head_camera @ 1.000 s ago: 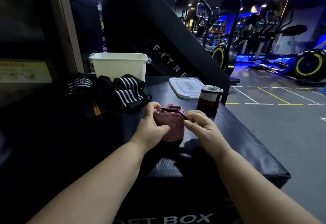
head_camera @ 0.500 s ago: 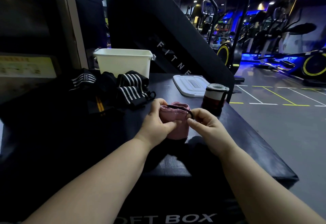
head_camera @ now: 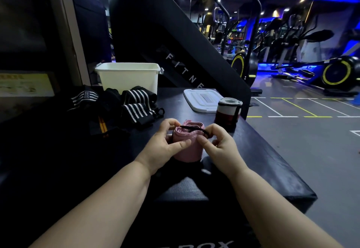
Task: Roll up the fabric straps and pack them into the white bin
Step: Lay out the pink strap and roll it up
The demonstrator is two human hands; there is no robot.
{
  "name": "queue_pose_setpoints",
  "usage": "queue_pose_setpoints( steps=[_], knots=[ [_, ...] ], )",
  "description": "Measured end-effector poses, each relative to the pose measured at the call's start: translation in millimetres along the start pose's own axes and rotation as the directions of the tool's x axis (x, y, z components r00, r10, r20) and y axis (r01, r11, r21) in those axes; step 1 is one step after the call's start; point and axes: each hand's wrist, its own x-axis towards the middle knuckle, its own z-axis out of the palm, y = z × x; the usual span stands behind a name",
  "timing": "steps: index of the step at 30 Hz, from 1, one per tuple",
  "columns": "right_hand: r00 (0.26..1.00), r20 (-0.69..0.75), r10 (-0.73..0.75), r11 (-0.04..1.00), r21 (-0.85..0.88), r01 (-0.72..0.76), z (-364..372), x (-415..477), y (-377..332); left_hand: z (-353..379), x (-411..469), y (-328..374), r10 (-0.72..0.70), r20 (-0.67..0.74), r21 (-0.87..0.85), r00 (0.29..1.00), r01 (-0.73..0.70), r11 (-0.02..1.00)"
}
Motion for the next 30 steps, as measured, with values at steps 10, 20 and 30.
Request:
queue_pose_setpoints(
  steps=[10, 20, 30],
  knots=[
    [0.980, -0.015, -0.196, 0.976, -0.101, 0.194, 0.5, 1.0, 1.7, 4.9, 1.3, -0.3, 0.056, -0.127, 0.123, 0.990, -0.040, 0.992],
    [0.982, 0.043, -0.182, 0.973, -0.139, 0.187, -0.8, 0.2, -1.0, 8.1, 5.0, -2.4, 0.111, -0.167, 0.181, 0.980, -0.080, 0.980],
    [0.996, -0.007, -0.084, 0.990, -0.118, 0.082, -8.0, 2.2, 2.5, -3.6, 2.3, 2.9, 0.013, 0.006, -0.089, 1.000, -0.013, 0.996]
  ],
)
